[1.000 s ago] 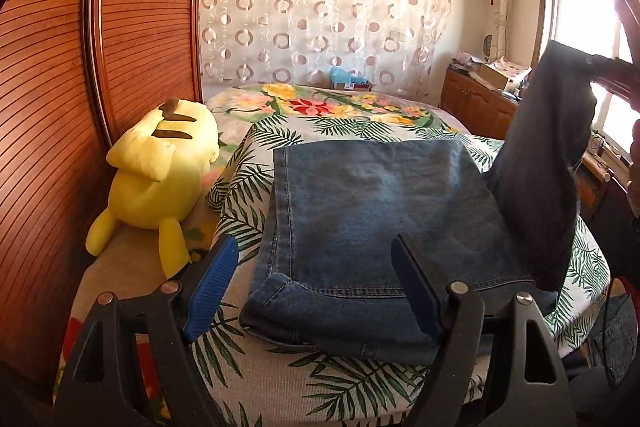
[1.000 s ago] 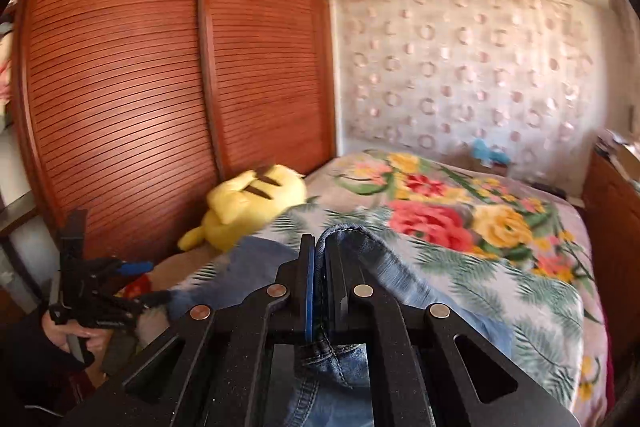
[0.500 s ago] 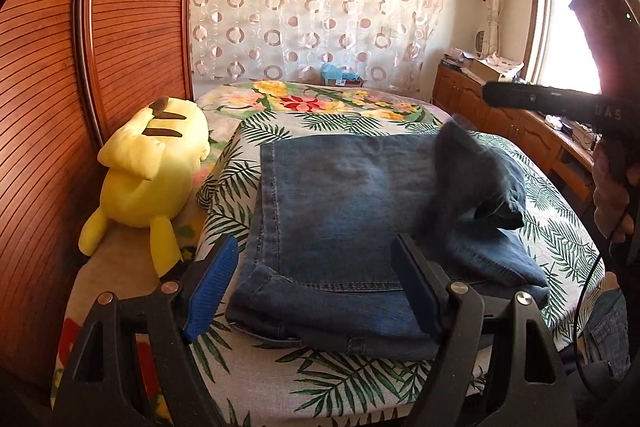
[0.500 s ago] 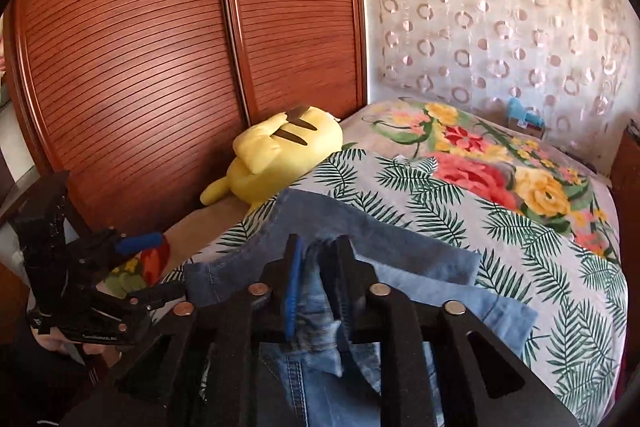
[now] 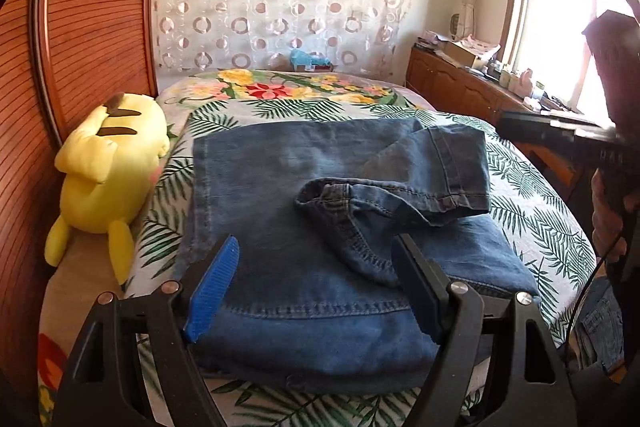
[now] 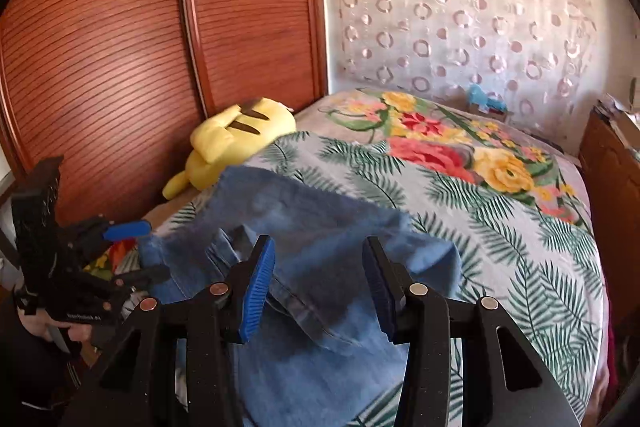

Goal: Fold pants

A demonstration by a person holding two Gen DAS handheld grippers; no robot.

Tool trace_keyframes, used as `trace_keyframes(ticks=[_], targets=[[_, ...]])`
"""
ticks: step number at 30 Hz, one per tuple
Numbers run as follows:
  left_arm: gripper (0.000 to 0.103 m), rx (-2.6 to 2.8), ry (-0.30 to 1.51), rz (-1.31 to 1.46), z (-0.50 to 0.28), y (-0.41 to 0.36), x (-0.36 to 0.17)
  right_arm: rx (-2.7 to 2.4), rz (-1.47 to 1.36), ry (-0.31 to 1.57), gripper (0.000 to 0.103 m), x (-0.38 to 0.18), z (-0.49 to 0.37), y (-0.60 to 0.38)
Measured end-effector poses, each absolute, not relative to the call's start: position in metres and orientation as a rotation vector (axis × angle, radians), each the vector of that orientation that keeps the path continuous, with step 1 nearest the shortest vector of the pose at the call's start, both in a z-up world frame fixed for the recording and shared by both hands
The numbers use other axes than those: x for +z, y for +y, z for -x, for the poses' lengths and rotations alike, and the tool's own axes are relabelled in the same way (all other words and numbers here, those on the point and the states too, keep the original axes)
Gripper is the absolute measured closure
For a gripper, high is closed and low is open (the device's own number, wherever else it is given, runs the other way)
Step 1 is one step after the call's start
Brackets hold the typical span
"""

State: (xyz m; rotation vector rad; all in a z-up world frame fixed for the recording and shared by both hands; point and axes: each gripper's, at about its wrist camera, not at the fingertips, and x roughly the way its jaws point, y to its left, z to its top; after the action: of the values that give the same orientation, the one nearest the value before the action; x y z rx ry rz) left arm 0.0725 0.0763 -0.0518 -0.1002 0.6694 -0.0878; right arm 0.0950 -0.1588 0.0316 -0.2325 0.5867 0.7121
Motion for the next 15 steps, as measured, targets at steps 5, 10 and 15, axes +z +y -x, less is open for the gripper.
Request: trace_keyframes(ticks=[5,10,15], targets=[[0.030,-0.145,0.708,0.127,-0.098,0.071,-0.063,0.673,0.219,0.657,0.056,0.018,-0.107,-0.157],[0.037,-0.131,0.758,0.136,-0.115,0.071,-0.075,0.678,0.189,0.729,0.056,0.009,-0.118,-0.149],[0.053,-0.143,0.761,0.169,-0.118,0.074,-0.077,0.639,0.174,0.789,0.055,-0.003,-0.127,-0.141]])
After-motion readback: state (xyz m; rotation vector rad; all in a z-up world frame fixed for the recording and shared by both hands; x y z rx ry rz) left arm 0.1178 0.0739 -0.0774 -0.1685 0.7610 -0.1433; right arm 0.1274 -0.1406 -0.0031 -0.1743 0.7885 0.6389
